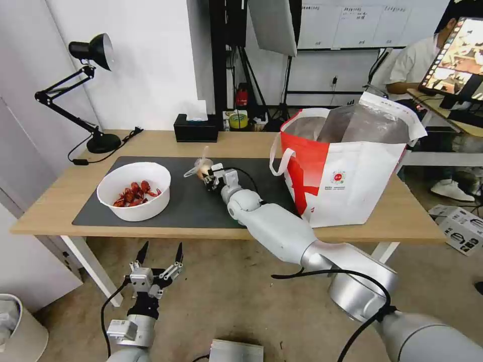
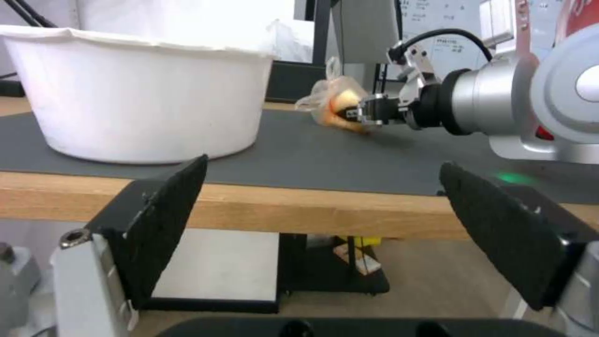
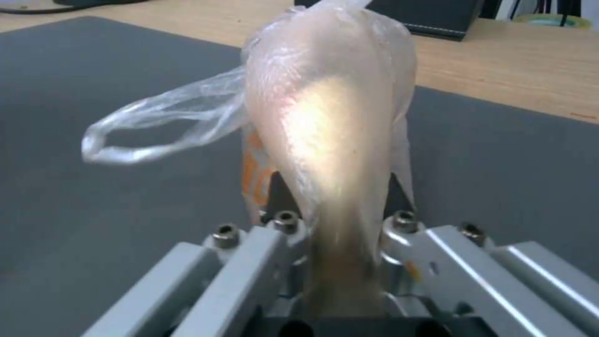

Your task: Pick up the trash from the table and place it into the takeout bag.

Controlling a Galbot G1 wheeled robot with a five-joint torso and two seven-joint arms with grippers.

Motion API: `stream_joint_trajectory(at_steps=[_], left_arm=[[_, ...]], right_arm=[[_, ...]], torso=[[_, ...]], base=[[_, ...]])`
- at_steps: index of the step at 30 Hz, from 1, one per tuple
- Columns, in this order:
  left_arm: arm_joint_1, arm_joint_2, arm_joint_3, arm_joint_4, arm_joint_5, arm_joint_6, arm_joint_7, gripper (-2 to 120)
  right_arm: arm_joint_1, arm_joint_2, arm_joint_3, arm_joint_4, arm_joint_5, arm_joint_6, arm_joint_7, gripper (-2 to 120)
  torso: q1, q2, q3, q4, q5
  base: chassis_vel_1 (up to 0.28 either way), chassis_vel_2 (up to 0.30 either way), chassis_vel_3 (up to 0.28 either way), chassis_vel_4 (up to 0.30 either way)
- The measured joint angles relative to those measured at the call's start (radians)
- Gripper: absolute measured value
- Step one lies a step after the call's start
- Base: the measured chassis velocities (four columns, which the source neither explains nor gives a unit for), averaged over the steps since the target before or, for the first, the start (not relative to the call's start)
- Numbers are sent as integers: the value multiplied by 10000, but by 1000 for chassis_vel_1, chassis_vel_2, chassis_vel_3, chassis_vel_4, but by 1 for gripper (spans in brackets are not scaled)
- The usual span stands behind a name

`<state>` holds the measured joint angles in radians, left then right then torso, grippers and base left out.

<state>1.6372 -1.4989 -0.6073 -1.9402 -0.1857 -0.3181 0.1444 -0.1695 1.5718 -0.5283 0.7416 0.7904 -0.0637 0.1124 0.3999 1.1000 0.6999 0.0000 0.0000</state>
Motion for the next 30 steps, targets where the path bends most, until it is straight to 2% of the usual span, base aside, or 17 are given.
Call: stream_joint_trajectory(at_steps=[3, 7, 9, 10, 12, 14, 18, 19, 22, 27, 30], left_arm=[[5, 18, -15, 17, 0, -4, -1, 100], [10, 44, -58, 52, -5, -32, -5, 100], [11, 48, -77, 59, -11, -44, -8, 100], [11, 48, -77, 59, -11, -44, -8, 100], [6, 47, -90, 73, -13, -46, -13, 100], [3, 46, -93, 81, -14, -47, -14, 100], [-31, -4, -84, 133, -13, -49, -20, 100], [-31, -4, -84, 133, -13, -49, -20, 100], [-12, -15, -80, 137, -2, -48, -24, 100], [23, -11, -81, 128, 12, -49, -25, 100], [74, -12, -82, 92, 32, -47, -23, 100]], right_arm=[[-41, -14, 40, 85, 19, -23, 95, 6], [-171, -307, 100, 860, 290, -272, 434, 4], [-323, -689, 116, 1944, 612, -494, 796, 4], [-323, -689, 116, 1944, 612, -494, 796, 4], [-505, -1082, 166, 2926, 811, -659, 1228, 4], [-578, -1211, 212, 3246, 839, -695, 1362, 4], [-1487, -2223, 905, 6422, 1002, -1330, 2822, 4], [-1487, -2223, 905, 6422, 1002, -1330, 2822, 4], [-2101, -2829, 1326, 8173, 1098, -1751, 3552, 4], [-2484, -3270, 1638, 9174, 1099, -1921, 3813, 4], [-3005, -3813, 2080, 10490, 1080, -2102, 3997, 4]], torso=[[0, 0, 0, 0, 0], [1, -1, 3, 1, -1], [1, 0, 2, 1, 0], [1, 0, 2, 1, 0], [0, -1, 2, 2, 0], [0, 0, 2, 1, -1], [0, 0, 1, 0, 1], [0, 0, 1, 0, 1], [-1, 0, 0, 0, 1], [0, -1, 0, -1, 2], [0, 0, 0, -1, 1]], base=[[0, 0, 0, 0], [0, 0, 0, 0], [0, 0, 0, 0], [0, 0, 0, 0], [0, 0, 0, 0], [0, 0, 0, 0], [0, 0, 0, 0], [0, 0, 0, 0], [0, 0, 0, 0], [0, 0, 0, 0], [0, 0, 0, 0]])
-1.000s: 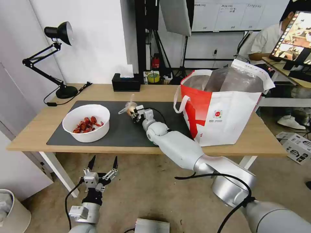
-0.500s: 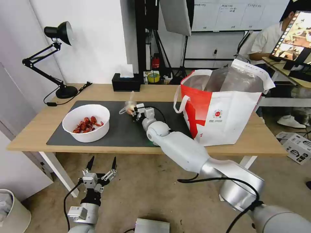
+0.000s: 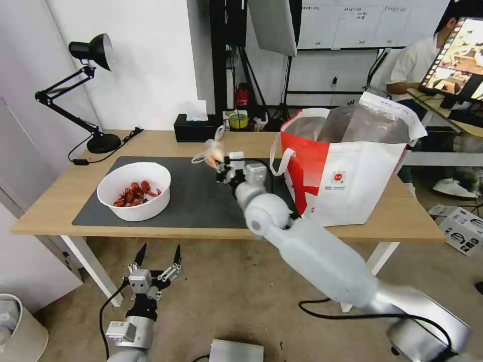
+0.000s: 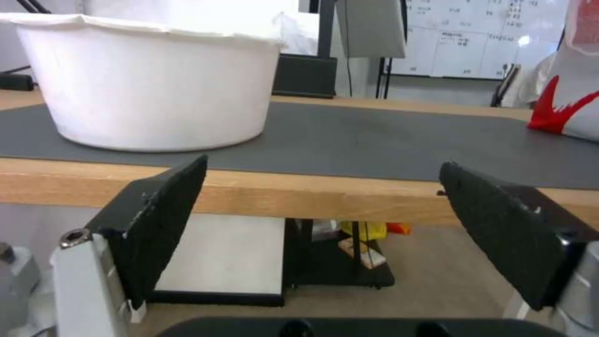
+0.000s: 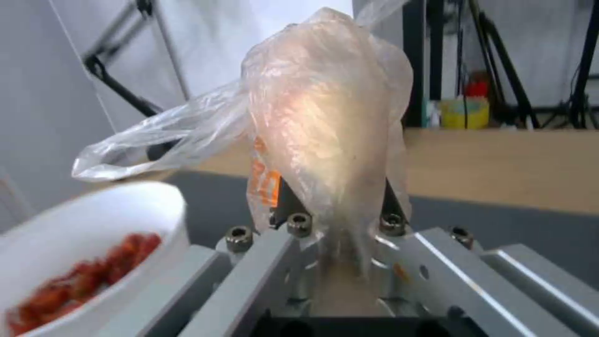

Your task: Pick up the trash from the table and place it into the takeout bag.

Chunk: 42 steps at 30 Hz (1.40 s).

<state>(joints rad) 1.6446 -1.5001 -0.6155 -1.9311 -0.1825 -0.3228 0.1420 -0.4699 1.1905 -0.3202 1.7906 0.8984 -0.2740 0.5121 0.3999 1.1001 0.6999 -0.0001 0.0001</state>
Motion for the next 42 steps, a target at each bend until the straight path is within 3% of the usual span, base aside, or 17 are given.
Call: stream_joint_trajectory(at_steps=[1, 5, 10, 18, 30, 42], left_arm=[[0, 0, 0, 0, 0, 0, 0, 100], [73, -23, 8, -52, 97, 15, 4, 100], [115, -38, 27, -96, 180, 29, 6, 100], [210, -95, 83, -120, 332, 35, 14, 100], [263, -211, 184, -58, 466, 25, 30, 100], [284, -291, 265, 98, 551, -108, 53, 100]], right_arm=[[0, 0, 0, 0, 0, 0, 0, 4], [-936, -613, 952, 1870, -209, -305, 234, 4], [-1478, -809, 1470, 2613, -471, -414, 448, 3], [-2620, -1041, 3279, 3644, -1184, -706, 878, 3], [-2164, -1066, 4321, 3167, -1255, -489, 1571, 3], [-1451, -742, 4713, 1509, -1806, -1333, 3342, 3]], torso=[[0, 0, 0, 0, 0], [-1, 0, -1, 0, 0], [0, 0, -1, 0, -1], [-1, 0, 0, 0, 0], [0, 0, 1, 2, -2], [1, -2, 1, 2, -2]], base=[[0, 0, 0, 0], [0, 0, 0, 0], [0, 0, 0, 0], [0, 0, 0, 0], [0, 0, 0, 0], [0, 0, 0, 0]])
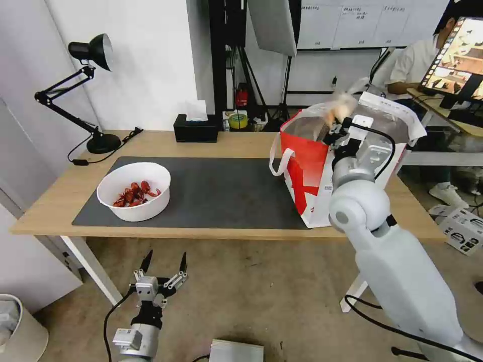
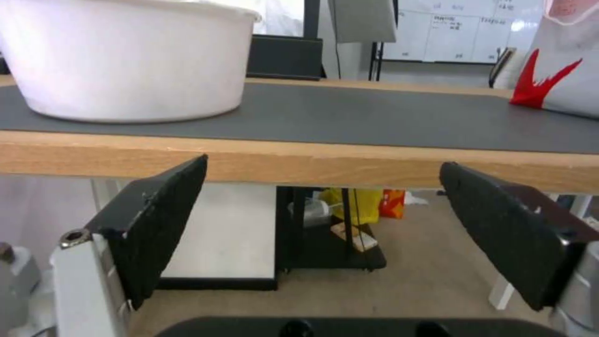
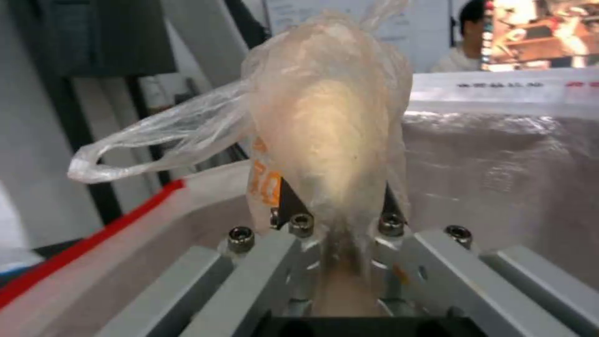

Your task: Pick up the trash from the table and place it into the takeout bag.

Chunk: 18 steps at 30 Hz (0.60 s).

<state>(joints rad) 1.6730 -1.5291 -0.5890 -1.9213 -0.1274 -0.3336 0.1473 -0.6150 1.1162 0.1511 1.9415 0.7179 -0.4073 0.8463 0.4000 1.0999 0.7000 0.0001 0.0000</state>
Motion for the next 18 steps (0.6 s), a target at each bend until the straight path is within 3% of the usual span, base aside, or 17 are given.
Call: stream_joint_trajectory(at_steps=[6, 18], left_arm=[[-8, -21, 6, 56, 25, -52, 6, 100], [-35, -17, 16, 108, 37, -79, 9, 100]], right_arm=[[24, 63, 2, 45, 407, -336, 265, 7], [-131, -25, 64, 297, 662, -426, 287, 55]], torso=[[1, 0, 0, -1, 0], [0, 0, 0, -1, 0]], base=[[0, 0, 0, 0], [0, 0, 0, 0]])
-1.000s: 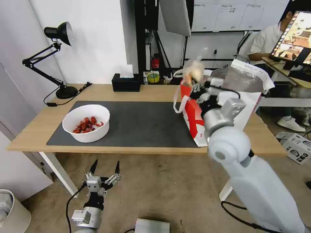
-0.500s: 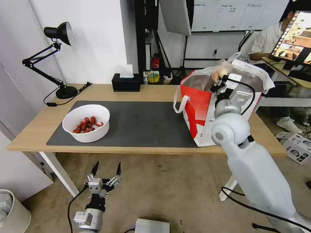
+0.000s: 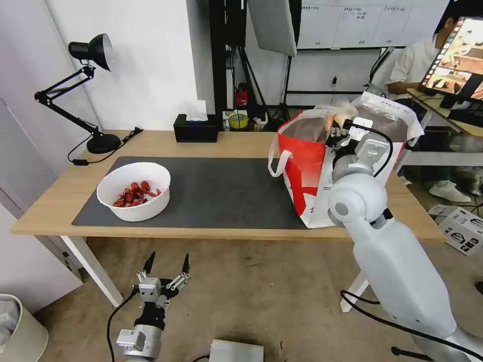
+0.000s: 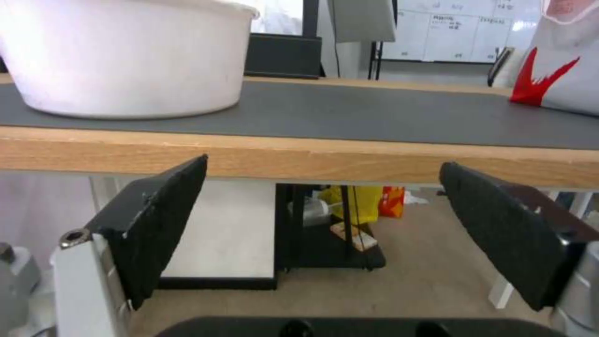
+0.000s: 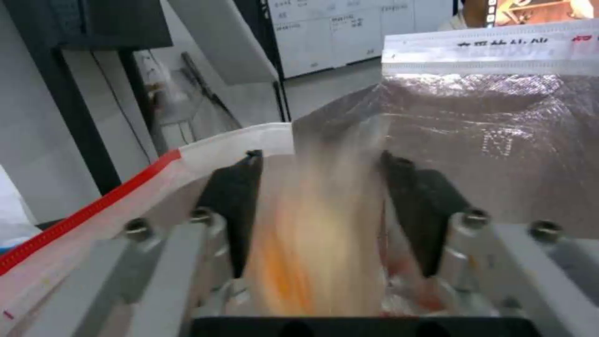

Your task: Pick up the trash from the table and place it into the takeout bag.

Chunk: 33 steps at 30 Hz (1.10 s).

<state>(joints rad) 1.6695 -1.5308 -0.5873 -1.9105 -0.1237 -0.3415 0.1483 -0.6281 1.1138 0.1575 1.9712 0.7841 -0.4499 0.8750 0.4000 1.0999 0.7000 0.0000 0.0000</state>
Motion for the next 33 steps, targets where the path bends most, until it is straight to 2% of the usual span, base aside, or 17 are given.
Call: stream_joint_trajectory(at_steps=[1, 3, 4, 7, 8, 9, 11, 12, 13, 15, 16, 19, 20, 21, 22, 28, 33], left_arm=[[0, 0, 0, 0, 0, 0, 0, 100], [-3, 2, 2, 0, 2, -3, 0, 100], [-3, 2, 2, 0, 2, -3, 0, 100], [-4, 2, 4, 0, 6, -5, 3, 100], [-4, 2, 4, 0, 6, -5, 3, 100], [0, 2, 4, 0, 7, -6, 3, 100], [13, 4, 3, 0, 10, -10, 3, 100], [13, 4, 3, 0, 10, -10, 3, 100], [20, 4, 2, -5, 10, -12, 4, 100], [26, 4, 0, -23, 11, -12, 4, 100], [26, 4, 0, -23, 11, -12, 4, 100], [40, 10, -6, -53, 11, -16, 4, 100], [40, 10, -6, -53, 11, -16, 4, 100], [62, 12, -10, -79, 12, -19, 3, 100], [69, 13, -12, -92, 11, -22, 4, 100], [96, 27, -20, -145, 0, -48, 1, 100], [63, 32, -23, -146, -17, -54, -3, 100]], right_arm=[[0, 0, 0, 0, 0, 0, 0, 55], [-29, -32, 18, 51, 17, -10, 2, 65], [-29, -32, 18, 51, 17, -10, 2, 65], [-52, -58, 20, 184, 95, 98, -144, 80], [-52, -58, 20, 184, 95, 98, -144, 80], [-68, -73, 12, 243, 176, 342, -392, 84], [-234, -147, -12, 513, 484, 1177, -1592, 93], [-234, -147, -12, 513, 484, 1177, -1592, 93], [-391, -206, -17, 720, 612, 1621, -2466, 98], [-775, -356, -40, 1124, 851, 2353, -4095, 100], [-775, -356, -40, 1124, 851, 2353, -4095, 100], [-1309, -621, -141, 1668, 1144, 2946, -5757, 100], [-1309, -621, -141, 1668, 1144, 2946, -5757, 100], [-1631, -824, -182, 1877, 1097, 3144, -6467, 100], [-1800, -937, -194, 1991, 1005, 3200, -6713, 100], [-3281, -1519, -52, 2786, -60, 3219, -7149, 100], [-4155, -1689, 189, 3108, -813, 3247, -7161, 100]], torso=[[0, 0, 0, 0, 0], [0, 0, 0, 0, 0], [0, 0, 0, 0, 0], [0, 0, 0, 0, 1], [0, 0, 0, 0, 1], [0, 0, 0, 0, 1], [1, 0, 0, 1, 0], [1, 0, 0, 1, 0], [1, 0, 0, 1, -1], [0, 0, 0, 0, 0], [0, 0, 0, 0, 0], [0, 1, -1, 0, -1], [0, 1, -1, 0, -1], [0, 1, 0, 0, -1], [0, 1, -1, 1, 0], [0, 2, -1, -1, 0], [-1, 2, -1, -1, 2]], base=[[0, 0, 0, 0], [0, 0, 0, 0], [0, 0, 0, 0], [0, 0, 0, 0], [0, 0, 0, 0], [0, 0, 0, 0], [0, 0, 0, 0], [0, 0, 0, 0], [0, 0, 0, 0], [0, 0, 0, 0], [0, 0, 0, 0], [0, 0, 0, 0], [0, 0, 0, 0], [0, 0, 0, 0], [0, 0, 0, 0], [0, 0, 0, 0], [0, 0, 0, 0]])
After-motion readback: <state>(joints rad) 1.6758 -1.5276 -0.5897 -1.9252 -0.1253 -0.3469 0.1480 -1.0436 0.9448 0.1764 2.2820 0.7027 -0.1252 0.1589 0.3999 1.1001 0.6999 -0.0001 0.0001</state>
